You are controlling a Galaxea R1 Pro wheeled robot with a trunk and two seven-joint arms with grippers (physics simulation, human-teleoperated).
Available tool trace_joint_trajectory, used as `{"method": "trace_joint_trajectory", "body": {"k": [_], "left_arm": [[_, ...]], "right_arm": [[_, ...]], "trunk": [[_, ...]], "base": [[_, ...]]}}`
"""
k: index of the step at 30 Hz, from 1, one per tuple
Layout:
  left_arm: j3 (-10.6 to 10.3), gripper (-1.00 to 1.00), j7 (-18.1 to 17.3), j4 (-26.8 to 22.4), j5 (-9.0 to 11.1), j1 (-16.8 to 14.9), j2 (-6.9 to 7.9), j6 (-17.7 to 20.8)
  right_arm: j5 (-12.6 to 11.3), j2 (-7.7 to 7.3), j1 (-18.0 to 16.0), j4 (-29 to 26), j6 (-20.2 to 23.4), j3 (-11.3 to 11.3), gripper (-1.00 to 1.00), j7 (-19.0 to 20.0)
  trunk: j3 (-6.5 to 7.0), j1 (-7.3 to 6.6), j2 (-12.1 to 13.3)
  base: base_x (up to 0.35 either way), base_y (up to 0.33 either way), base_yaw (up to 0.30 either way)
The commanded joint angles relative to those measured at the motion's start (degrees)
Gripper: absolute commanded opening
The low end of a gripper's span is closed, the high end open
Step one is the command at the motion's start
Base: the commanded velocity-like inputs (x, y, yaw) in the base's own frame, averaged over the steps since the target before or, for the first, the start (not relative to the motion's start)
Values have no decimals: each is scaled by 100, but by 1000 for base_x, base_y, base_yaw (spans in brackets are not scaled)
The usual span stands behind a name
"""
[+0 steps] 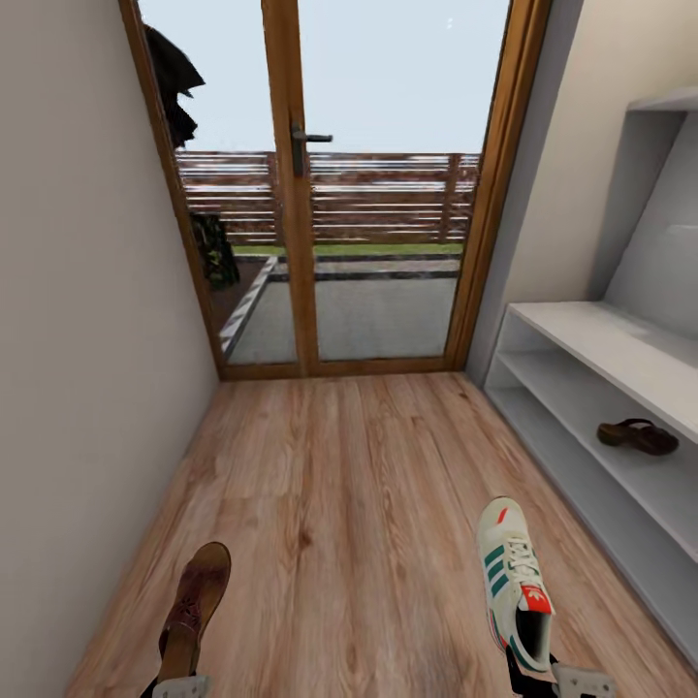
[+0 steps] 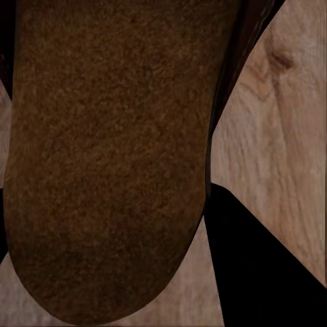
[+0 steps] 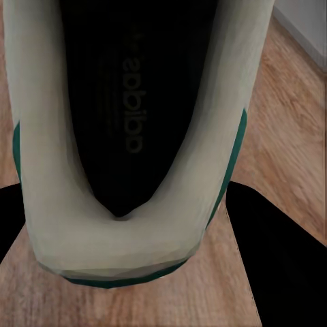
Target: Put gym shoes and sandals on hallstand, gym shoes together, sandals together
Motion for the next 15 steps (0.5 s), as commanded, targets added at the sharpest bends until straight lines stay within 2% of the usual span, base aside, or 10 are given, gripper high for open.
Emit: {"method": "trace_joint_trajectory", "body": {"k": [1, 15], "left_arm": [[49, -100, -19, 2, -61, -3, -2, -17], [49, -100, -19, 3, -61, -3, -2, -17]], "right_arm": [[19, 7, -8, 3, -23, -43, -100, 50], [20, 7, -8, 3, -23, -43, -100, 50]], "trunk": [[-5, 2, -2], [-5, 2, -2]], "base": [[339, 0, -241], [339, 0, -279]]}}
